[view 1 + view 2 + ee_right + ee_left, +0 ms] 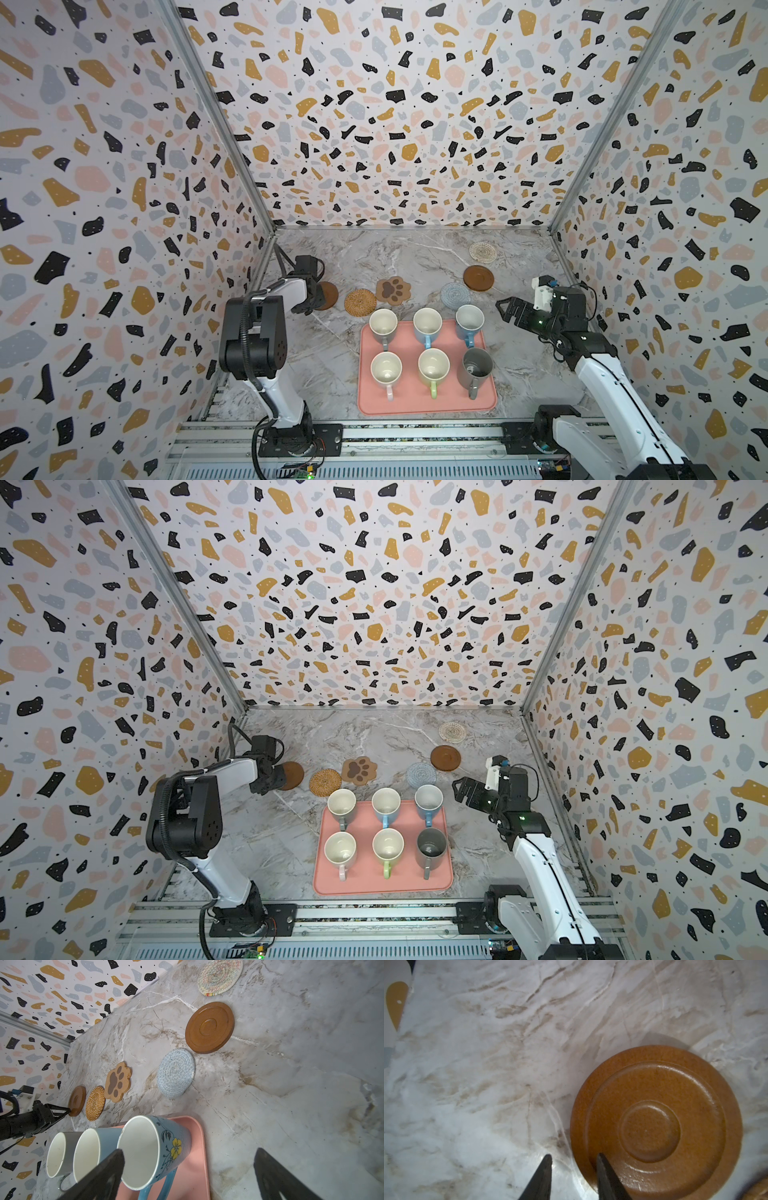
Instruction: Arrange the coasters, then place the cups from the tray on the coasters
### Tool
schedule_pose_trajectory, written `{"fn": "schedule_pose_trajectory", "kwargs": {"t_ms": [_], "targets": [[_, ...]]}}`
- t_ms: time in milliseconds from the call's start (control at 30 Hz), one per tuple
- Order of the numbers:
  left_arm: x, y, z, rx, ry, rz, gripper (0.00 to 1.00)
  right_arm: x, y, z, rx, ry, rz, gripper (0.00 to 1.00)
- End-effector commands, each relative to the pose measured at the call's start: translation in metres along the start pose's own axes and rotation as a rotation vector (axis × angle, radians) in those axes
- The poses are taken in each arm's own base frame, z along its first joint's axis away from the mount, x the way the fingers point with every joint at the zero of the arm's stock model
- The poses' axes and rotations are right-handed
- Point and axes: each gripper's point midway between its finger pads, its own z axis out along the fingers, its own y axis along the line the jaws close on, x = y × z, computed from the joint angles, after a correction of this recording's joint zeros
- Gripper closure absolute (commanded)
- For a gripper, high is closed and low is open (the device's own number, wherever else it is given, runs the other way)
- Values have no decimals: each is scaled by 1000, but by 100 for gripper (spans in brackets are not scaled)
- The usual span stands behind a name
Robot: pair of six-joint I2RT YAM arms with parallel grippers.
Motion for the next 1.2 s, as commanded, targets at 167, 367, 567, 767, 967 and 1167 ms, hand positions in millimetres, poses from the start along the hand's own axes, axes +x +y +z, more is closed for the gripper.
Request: {"fn": "schedule_pose_trajectory", "kwargs": {"t_ms": [167,367,567,767,967,1167], "targets": [[30,0,0,41,70,-3,63,6,-1,-4,3,4,-9,1],[40,-5,2,78,88,-5,63,6,-1,-3,1,3,-1,1],[47,-8,0,94,90,-3,64,6,-1,-3,0,2,3,1],[51,-16,-1,108,96,15,65,6,0,-3,-2,1,7,1],[50,-21,-2,120,92,16,65,8,-1,-3,-3,3,10,1],[40,-25,-11,143,70,5,61,8,-2,-1,-2,5,12,1]]}}
